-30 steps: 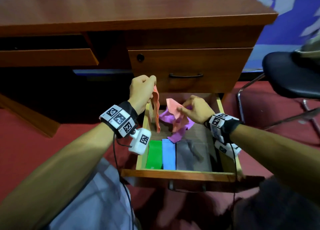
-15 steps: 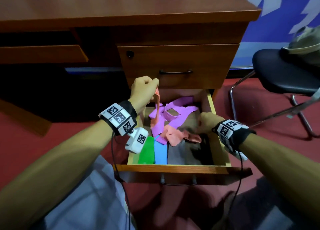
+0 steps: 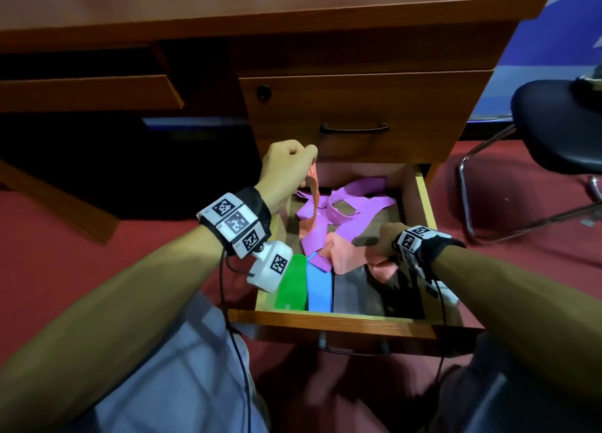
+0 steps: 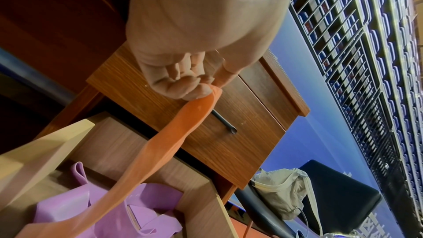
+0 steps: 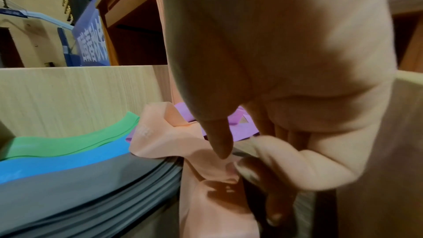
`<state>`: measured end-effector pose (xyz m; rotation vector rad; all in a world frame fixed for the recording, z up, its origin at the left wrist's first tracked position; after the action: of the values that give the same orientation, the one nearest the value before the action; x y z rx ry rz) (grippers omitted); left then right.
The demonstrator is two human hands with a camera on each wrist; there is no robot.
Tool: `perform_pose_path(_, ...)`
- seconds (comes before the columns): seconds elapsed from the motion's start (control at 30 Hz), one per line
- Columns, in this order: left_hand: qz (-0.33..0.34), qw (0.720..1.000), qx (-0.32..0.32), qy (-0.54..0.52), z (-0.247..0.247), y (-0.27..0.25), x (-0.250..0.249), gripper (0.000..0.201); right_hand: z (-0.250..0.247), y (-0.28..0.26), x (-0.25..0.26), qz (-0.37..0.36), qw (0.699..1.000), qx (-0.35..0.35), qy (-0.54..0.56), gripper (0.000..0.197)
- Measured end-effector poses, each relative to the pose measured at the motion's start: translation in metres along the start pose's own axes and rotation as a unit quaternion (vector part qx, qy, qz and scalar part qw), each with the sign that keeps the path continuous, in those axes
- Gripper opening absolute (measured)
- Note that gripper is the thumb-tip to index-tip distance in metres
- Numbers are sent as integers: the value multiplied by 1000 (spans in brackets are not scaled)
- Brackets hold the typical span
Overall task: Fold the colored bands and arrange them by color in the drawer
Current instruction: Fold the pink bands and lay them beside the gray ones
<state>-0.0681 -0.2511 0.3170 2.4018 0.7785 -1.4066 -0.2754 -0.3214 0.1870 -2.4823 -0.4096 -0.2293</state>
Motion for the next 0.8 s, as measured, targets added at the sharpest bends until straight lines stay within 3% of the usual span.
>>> perform_pose_path(0.13,2,1000,4,1,-2,0,-2,13,-1,4,-3,12,998,33,45,22)
perform_pose_path(0.3,4,1000,-4,-5,-8,0,-4,14,-14,5,-2,-6,981,74,182,21)
perform_pose_path(0.37,9,1000,-4,-13,-9,-1,-6,14,-28,4,5,-25,973,20,228,15)
perform_pose_path(0.43,17,1000,-8,-20,-11,-2,-10,17,-49,-3,17,-35,958,-75,275,29)
perform_pose_path(0.5,31,999,-15,-32,-13,-3,-14,17,-71,-15,33,-48,923,-132,358,38)
perform_pose_path(0.63,53,995,-37,-72,-17,-4,-22,12,-109,-47,62,-110,847,-194,483,30)
perform_pose_path(0.8,57,990,5,-132,-21,-8,-31,24,-135,-91,70,-218,717,-221,624,20)
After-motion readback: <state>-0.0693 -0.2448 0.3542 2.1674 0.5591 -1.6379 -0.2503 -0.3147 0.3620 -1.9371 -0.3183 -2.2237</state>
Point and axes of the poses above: each hand's wrist, its own y-axis towards the middle knuckle, its own z-axis out of the palm, x = y × z, the point moved 3 cm from there along y, towards the middle knuckle, and after that the axes turned 11 degrees about y, right-handed, at the moved point
